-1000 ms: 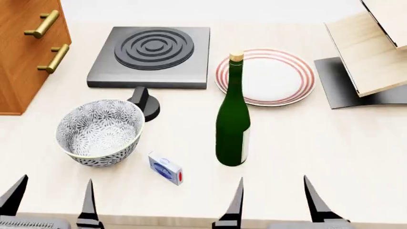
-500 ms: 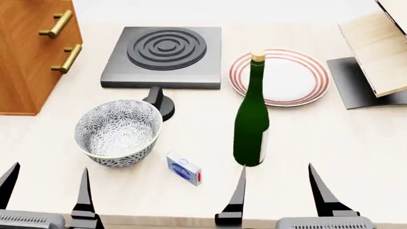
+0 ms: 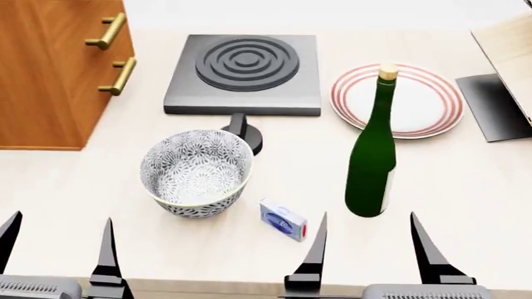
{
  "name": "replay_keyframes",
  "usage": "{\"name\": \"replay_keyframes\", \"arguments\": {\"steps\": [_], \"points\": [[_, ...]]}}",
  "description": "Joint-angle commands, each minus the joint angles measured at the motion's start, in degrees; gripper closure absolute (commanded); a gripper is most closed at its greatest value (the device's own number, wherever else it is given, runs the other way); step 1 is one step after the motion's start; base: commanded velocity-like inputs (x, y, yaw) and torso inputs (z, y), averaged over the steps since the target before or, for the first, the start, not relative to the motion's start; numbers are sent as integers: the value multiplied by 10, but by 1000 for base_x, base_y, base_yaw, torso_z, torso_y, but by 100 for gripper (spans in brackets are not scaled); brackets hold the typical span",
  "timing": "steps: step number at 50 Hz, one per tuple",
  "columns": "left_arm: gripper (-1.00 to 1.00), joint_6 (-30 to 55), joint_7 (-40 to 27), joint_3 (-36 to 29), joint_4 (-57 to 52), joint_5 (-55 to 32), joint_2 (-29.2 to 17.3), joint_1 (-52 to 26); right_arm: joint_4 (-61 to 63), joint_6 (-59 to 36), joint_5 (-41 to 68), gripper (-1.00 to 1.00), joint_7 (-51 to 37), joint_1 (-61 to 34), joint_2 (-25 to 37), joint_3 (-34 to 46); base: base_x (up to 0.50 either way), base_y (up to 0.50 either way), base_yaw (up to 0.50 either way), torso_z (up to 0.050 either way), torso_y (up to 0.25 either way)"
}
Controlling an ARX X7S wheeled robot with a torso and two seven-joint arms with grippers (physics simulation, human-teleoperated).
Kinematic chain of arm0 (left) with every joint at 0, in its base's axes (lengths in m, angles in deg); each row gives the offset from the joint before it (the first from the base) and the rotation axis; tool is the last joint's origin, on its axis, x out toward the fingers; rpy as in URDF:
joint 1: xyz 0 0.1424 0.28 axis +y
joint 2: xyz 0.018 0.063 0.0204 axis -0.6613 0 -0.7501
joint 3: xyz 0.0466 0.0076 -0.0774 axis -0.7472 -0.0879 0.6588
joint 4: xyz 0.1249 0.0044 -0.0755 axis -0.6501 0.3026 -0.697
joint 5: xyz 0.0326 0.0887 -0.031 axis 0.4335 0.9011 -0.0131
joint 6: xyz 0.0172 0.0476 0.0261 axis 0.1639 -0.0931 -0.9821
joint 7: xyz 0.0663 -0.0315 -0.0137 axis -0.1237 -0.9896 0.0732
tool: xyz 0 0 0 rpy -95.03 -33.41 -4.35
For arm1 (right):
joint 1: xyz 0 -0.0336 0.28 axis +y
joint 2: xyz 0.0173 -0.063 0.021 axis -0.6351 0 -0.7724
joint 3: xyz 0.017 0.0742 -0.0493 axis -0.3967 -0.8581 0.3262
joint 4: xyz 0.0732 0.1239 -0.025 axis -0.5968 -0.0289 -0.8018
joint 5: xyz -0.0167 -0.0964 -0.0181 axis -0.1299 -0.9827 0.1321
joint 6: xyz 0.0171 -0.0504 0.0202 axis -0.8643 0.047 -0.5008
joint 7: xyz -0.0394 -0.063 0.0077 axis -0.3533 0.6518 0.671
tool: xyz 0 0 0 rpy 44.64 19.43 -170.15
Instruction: Put the bowl on the top of the cabinet.
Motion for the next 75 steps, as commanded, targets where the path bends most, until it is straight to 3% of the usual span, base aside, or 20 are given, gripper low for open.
{"name": "replay_keyframes", "arguments": {"steps": [1,42,75], "points": [[-100,2,-5,-4,-6,-5,-4,1,0,3,-2,-100,-7,0,6,7,0,27,0,0,0],[-100,-1,-20,-15,-11,-19,-20,3,-6,7,30,-100,-12,0,18,16,0,139,0,0,0],[-100,-8,-32,-21,-9,-30,-31,3,-19,17,31,-100,-25,-1,29,34,0,422,0,0,0]]}}
